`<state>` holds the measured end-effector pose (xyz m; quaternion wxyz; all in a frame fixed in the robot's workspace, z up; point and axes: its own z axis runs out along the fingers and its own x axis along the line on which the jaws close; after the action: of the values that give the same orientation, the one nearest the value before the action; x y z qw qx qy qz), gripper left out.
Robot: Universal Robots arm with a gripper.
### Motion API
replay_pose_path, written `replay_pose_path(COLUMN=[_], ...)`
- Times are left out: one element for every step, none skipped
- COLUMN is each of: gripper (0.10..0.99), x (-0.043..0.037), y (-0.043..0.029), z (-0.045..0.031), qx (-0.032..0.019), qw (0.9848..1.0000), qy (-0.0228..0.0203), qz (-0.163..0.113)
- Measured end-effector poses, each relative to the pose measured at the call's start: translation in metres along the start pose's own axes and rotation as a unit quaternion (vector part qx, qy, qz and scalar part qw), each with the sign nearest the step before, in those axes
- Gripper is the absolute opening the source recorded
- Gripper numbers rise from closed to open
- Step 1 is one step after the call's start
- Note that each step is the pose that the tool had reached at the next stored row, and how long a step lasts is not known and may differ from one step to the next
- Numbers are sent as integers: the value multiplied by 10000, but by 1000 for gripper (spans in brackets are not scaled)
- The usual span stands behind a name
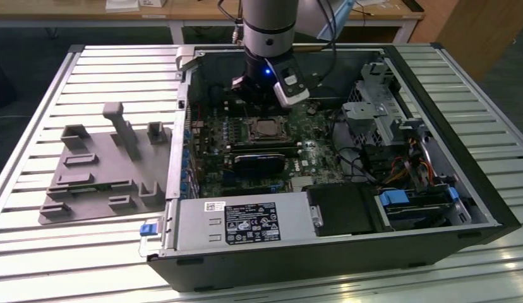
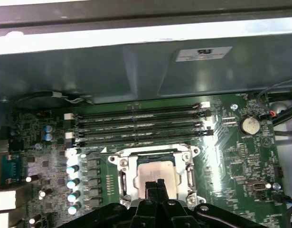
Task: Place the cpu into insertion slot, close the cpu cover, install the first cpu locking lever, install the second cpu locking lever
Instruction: 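Install the first cpu locking lever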
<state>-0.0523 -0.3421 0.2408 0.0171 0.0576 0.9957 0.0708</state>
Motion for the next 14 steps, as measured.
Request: replay_pose_path(gripper=[102, 102, 102, 102, 102, 102, 102, 102, 102, 102, 102, 102, 102, 102], x=[23, 49, 77, 107, 133, 159, 185, 209, 231, 252, 272, 290, 309, 330], y=[-3, -6, -9, -12, -15, -18, -21, -24, -26, -28, -31, -33, -35, -37], z=[-1, -2, -3, -4, -5, -7, -8, -9, -10, -11, -11, -12, -13, -14], qx=[0, 0, 0, -1, 0, 0, 0, 0, 0, 0, 0, -1, 0, 0], qw=[10000, 10000, 10000, 10000, 10000, 10000, 10000, 10000, 10000, 10000, 10000, 10000, 10000, 10000], qy=[0, 0, 0, 0, 0, 0, 0, 0, 0, 0, 0, 0, 0, 0], qz=[0, -1, -1, 0, 0, -1, -1, 0, 0, 0, 0, -1, -1, -1])
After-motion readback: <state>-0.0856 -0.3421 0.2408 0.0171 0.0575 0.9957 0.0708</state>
